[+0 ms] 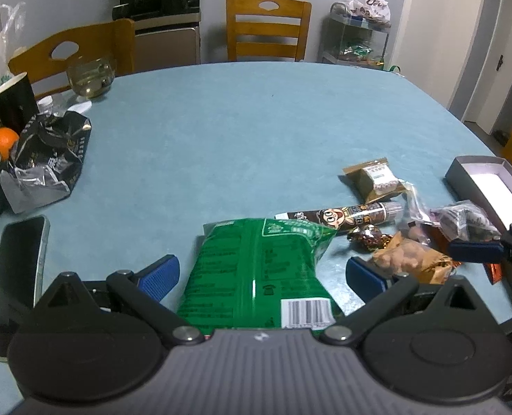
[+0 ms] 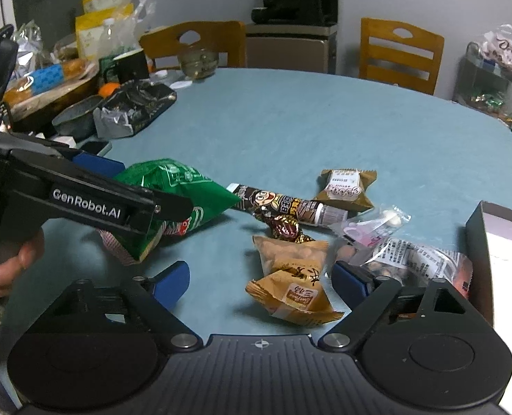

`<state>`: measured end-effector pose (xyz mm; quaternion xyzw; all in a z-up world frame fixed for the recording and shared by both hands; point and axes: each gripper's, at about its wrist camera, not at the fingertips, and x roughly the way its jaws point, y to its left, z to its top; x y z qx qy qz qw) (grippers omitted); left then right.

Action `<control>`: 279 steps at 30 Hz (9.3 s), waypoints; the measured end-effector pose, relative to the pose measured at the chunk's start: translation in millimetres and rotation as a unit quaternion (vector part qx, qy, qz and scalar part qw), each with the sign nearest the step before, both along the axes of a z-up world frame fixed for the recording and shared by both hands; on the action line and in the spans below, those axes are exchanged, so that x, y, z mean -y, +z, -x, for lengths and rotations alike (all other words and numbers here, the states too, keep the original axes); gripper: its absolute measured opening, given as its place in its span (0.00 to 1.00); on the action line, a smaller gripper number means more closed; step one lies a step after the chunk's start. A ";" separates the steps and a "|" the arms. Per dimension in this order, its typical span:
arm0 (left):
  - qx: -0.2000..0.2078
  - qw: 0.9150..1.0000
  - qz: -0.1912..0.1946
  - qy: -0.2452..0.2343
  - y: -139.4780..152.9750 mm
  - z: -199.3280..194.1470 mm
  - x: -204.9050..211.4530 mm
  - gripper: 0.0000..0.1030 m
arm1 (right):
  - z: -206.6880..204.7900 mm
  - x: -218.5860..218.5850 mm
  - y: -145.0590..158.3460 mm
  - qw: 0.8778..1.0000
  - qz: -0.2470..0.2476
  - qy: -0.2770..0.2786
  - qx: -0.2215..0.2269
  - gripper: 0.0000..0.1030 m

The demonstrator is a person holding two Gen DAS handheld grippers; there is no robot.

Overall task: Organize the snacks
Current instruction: 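Move left tool to green chip bag while right tool approaches tan pastry pack, then close left tool on green chip bag while right tool grasps tan pastry pack, then lift and carry green chip bag and tan pastry pack over the gray box, then lower both snacks into the box and open both tools, then withdraw both tools from the box back toward the remaining snacks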

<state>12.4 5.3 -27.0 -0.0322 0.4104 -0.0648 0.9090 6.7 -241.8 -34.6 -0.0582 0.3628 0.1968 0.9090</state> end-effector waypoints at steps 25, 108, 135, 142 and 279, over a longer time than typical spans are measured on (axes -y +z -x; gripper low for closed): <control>0.011 1.000 -0.025 0.006 -26.6 -8.1 2.6 1.00 | -6.4 1.2 -21.6 0.999 0.025 -0.018 0.016 0.54; 0.140 0.990 0.017 -0.028 33.1 57.3 26.8 0.67 | 53.7 34.2 20.2 0.991 -0.061 -0.012 0.119 0.41; 0.138 0.975 0.014 -0.174 54.9 31.8 221.0 0.67 | 89.7 178.8 9.6 0.971 -0.081 -0.152 0.163 0.41; 0.128 0.970 0.003 -0.207 47.9 18.1 280.0 0.67 | 100.1 215.0 -0.7 0.963 -0.084 -0.194 0.166 0.41; 0.191 0.961 0.046 -0.197 59.9 61.9 133.6 0.97 | 76.6 97.9 11.8 0.980 -0.011 -0.134 0.147 0.97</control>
